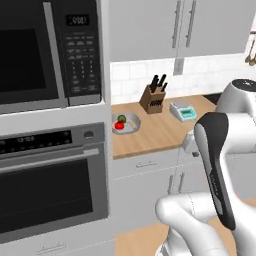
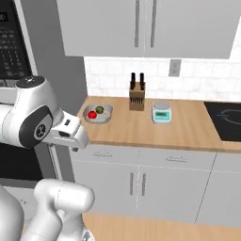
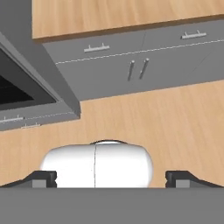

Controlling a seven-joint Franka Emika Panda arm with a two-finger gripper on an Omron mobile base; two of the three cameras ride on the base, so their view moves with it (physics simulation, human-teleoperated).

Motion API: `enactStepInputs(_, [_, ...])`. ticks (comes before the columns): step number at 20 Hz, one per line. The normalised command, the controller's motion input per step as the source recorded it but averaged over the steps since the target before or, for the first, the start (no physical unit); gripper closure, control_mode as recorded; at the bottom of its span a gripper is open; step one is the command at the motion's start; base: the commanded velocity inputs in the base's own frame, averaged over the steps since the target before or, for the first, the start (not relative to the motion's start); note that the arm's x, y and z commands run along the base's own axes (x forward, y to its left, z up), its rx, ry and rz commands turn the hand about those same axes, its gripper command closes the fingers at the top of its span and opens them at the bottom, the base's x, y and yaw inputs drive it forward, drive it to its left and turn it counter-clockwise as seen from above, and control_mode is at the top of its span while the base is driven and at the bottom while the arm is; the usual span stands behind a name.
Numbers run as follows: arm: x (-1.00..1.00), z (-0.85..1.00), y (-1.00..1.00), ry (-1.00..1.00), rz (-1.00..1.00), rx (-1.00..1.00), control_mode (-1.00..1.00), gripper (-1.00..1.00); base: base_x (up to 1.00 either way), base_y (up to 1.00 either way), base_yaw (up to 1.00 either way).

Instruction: Take the meat container that has the chicken drumstick and place it on the second highest rack of the freezer. Then take the vegetable container that has the lime and tomato and place it on the highest rack of the freezer.

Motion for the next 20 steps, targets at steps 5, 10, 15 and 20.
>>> enactStepInputs(5, [0.00, 0.00, 0.00, 0.00, 0.00, 0.00, 1.00, -1.00, 0.64, -0.27, 0.25])
enactStepInputs(10, [0.00, 0.00, 0.00, 0.00, 0.00, 0.00, 1.00, -1.00, 0.64, 0.00, 0.11])
enactStepInputs(15, [0.00, 0.00, 0.00, 0.00, 0.00, 0.00, 1.00, -1.00, 0.54, -0.27, 0.01])
enactStepInputs(20, [0.00, 0.00, 0.00, 0.00, 0.00, 0.00, 1.00, -1.00, 0.46, -0.20, 0.00])
